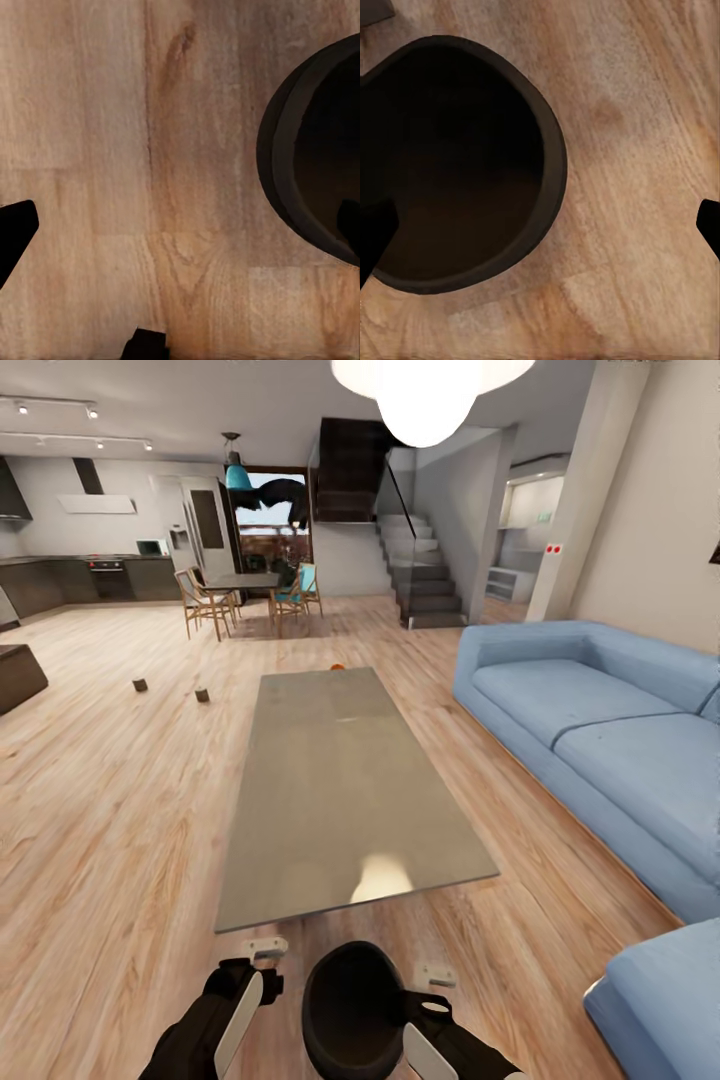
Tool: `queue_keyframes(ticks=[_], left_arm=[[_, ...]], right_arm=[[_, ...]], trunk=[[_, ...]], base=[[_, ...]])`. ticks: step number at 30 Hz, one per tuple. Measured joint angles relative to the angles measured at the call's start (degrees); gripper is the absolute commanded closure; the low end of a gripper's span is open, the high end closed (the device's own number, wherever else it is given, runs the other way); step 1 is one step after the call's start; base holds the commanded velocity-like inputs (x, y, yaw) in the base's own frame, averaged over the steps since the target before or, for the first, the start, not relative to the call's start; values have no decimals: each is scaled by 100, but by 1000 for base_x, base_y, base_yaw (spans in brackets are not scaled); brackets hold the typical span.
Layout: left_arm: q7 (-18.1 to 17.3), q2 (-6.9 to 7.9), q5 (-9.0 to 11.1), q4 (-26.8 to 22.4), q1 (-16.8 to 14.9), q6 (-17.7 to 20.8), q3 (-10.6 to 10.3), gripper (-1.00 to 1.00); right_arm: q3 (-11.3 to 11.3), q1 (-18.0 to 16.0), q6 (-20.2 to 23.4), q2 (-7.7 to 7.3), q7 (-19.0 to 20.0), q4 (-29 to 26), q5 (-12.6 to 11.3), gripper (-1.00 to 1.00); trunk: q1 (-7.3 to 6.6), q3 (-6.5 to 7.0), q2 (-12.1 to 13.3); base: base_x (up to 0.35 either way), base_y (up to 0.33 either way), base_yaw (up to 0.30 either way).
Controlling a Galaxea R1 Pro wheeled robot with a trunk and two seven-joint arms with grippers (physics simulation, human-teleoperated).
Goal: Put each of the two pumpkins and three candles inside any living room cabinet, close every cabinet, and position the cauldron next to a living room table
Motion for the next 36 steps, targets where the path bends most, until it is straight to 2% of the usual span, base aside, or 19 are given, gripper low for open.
queue_keyframes(ticks=[3,7,17,36], left_arm=[[6,0,-1,2,-1,3,0,-100],[2,0,0,-8,0,4,0,-100],[-7,13,-8,-50,4,4,9,-100],[-41,18,-7,-47,5,4,9,-100]], right_arm=[[7,0,-4,3,0,0,5,-100],[11,0,-6,7,0,1,8,-100],[41,1,-7,9,-2,-3,34,-100],[55,0,-15,7,-8,-9,26,-100]], trunk=[[-66,54,120],[-68,54,122],[-69,54,122],[-68,54,122]], base=[[-257,53,0],[-110,15,56],[-8,1,226],[-26,14,8]])
